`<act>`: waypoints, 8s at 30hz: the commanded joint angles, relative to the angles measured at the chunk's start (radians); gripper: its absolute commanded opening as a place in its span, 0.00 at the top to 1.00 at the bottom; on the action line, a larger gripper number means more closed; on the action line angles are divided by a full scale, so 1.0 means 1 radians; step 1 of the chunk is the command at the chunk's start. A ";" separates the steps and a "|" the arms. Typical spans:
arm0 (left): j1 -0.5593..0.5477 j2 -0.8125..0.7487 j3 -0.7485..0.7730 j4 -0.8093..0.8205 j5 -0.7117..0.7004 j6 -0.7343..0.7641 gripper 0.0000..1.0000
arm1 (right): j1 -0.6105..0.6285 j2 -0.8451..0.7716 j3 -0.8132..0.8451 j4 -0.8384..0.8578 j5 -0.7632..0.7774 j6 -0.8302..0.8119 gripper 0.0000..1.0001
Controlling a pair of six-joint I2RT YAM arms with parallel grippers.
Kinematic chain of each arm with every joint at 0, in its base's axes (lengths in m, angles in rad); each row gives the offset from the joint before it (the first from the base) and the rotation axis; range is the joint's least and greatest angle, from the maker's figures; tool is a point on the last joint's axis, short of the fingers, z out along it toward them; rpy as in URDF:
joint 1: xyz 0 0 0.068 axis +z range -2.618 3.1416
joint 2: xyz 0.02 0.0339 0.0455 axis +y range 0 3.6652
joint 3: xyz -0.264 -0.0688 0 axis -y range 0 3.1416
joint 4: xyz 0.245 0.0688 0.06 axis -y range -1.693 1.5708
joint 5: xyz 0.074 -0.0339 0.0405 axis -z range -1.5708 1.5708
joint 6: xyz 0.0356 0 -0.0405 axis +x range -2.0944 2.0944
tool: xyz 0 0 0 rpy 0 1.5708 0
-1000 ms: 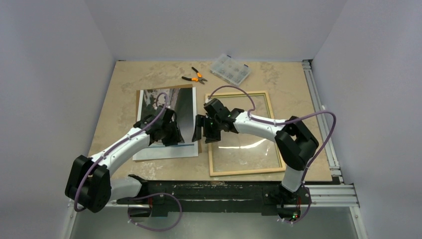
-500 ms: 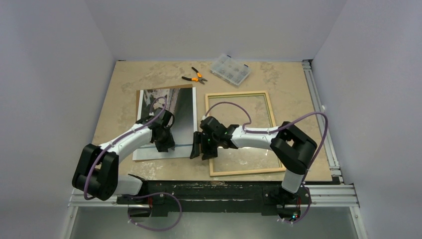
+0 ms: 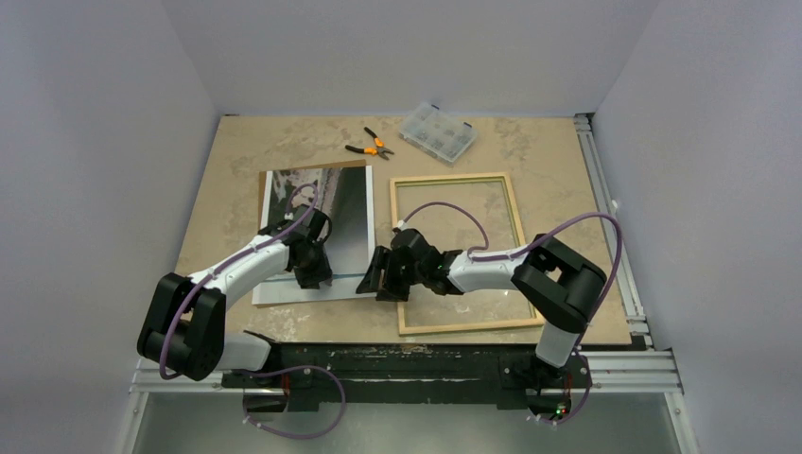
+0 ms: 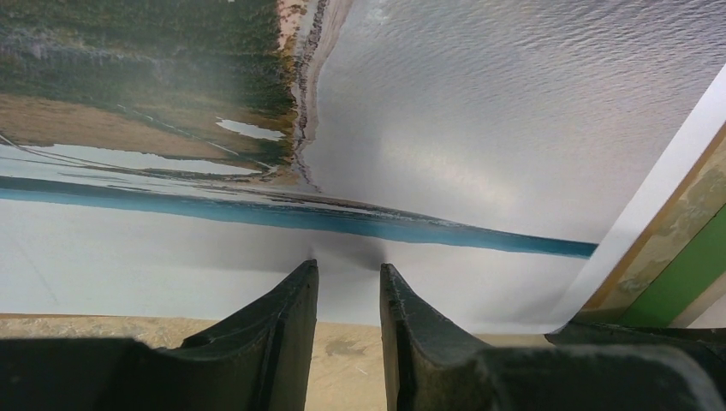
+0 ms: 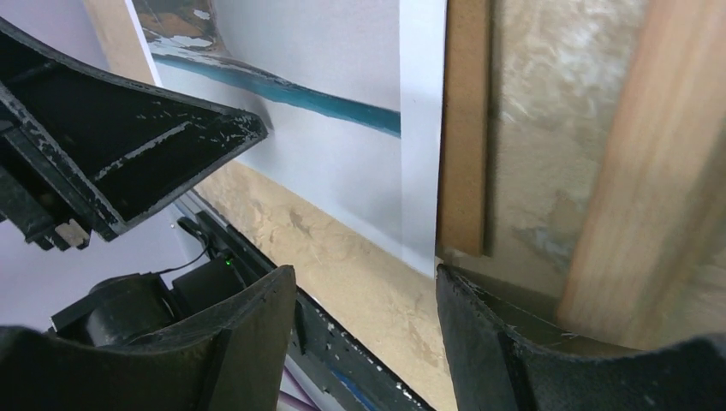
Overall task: Put the photo into the frame
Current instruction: Pick up the photo at the center of the board, then turn over the photo from the photo frame, then move the photo to the photo frame.
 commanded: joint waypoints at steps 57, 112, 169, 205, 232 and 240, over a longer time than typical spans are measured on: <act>0.004 0.019 0.009 0.010 -0.009 0.040 0.72 | -0.081 0.026 -0.095 0.460 -0.006 0.119 0.44; -0.027 -0.508 0.052 0.162 0.320 -0.091 0.11 | 0.013 -0.382 0.669 -1.113 0.625 -0.713 1.00; 0.061 -0.130 -0.348 0.952 0.578 -0.247 0.31 | -0.257 -0.404 -0.299 -0.129 -0.111 -0.278 0.13; 0.055 -0.279 -0.516 1.281 0.537 -0.359 0.46 | -0.256 -0.433 -0.325 -0.028 -0.163 -0.206 0.14; 0.018 -0.089 -0.355 0.707 0.425 -0.265 0.38 | -0.257 -0.401 -0.327 0.005 -0.174 -0.191 0.14; -0.095 0.028 -0.291 0.718 0.433 -0.313 0.35 | -0.256 -0.385 -0.328 0.005 -0.175 -0.191 0.14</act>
